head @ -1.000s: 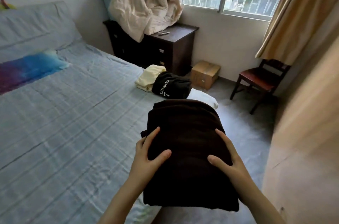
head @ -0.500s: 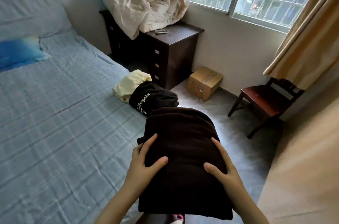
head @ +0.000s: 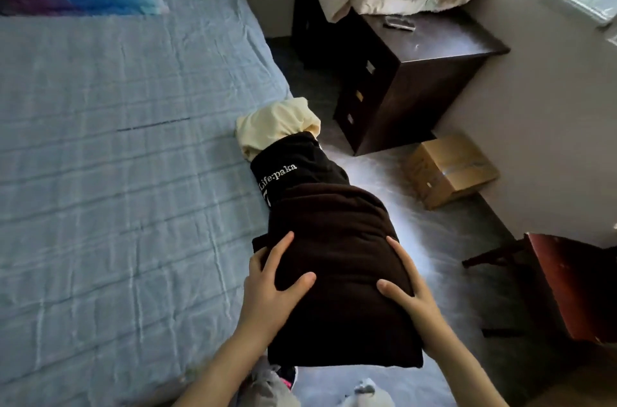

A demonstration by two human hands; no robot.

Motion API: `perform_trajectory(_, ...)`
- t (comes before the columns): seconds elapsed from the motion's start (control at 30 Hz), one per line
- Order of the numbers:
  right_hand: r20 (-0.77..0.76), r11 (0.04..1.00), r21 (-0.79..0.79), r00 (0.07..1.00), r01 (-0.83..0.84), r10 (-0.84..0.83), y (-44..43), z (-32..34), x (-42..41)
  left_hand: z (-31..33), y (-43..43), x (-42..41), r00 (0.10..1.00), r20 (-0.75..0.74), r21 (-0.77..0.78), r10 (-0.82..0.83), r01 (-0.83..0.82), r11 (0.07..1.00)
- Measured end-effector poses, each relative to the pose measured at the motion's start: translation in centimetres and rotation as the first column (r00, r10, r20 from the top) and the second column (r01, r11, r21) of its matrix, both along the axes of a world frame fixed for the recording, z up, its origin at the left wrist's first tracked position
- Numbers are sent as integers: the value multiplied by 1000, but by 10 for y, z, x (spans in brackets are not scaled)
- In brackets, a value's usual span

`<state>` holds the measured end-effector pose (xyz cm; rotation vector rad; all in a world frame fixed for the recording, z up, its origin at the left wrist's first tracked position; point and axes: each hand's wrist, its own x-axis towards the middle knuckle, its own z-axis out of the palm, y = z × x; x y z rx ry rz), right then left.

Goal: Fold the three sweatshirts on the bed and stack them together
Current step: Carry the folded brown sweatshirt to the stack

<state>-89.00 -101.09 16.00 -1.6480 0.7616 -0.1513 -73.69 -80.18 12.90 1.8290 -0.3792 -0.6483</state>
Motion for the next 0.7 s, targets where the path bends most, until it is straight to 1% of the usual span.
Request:
perform_trajectory(0.13, -56, 986, 35, 984, -165, 167, -68, -54, 25, -53, -46, -15, 984, 23, 59, 177, -178, 982)
perform_trajectory(0.27, -88, 948, 60, 945, -312, 316, -124, -134, 45, -133, -92, -29, 953, 22, 87, 301, -302, 949)
perform_trajectory(0.33, -99, 934, 58, 929, -351, 355, -145, -172, 49, -173, -112, -35, 943, 24, 120, 331, -332, 936)
perform_trajectory(0.4, -99, 922, 58, 917, -383, 387, -160, -202, 50, -206, -126, -41, 936, 60, 191, 346, -351, 917)
perform_trajectory(0.47, -75, 906, 31, 903, -423, 424, -169, -226, 48, -227, -132, -47, 929, 133, 223, 346, -368, 902)
perform_trajectory(0.53, -54, 890, -2, 889, -456, 455, -173, -238, 47, -233, -133, -49, 930, 175, 244, 324, -360, 901)
perform_trajectory(0.57, -66, 882, -32, 881, -471, 468, -175, -240, 46, -232, -133, -49, 933, 194, 285, 303, -349, 893)
perform_trajectory(0.6, -109, 872, -102, 877, -478, 468, -176, -238, 45, -230, -132, -49, 936, 225, 367, 269, -337, 867)
perform_trajectory(0.63, -167, 851, -207, 875, -482, 455, -176, -233, 45, -223, -133, -50, 932, 282, 477, 229, -343, 809)
perform_trajectory(0.67, -202, 810, -325, 873, -488, 445, -175, -225, 45, -214, -136, -51, 912, 373, 579, 173, -374, 725)
perform_trajectory(0.7, -192, 749, -439, 866, -496, 461, -172, -216, 47, -205, -141, -53, 875, 477, 640, 82, -410, 650)
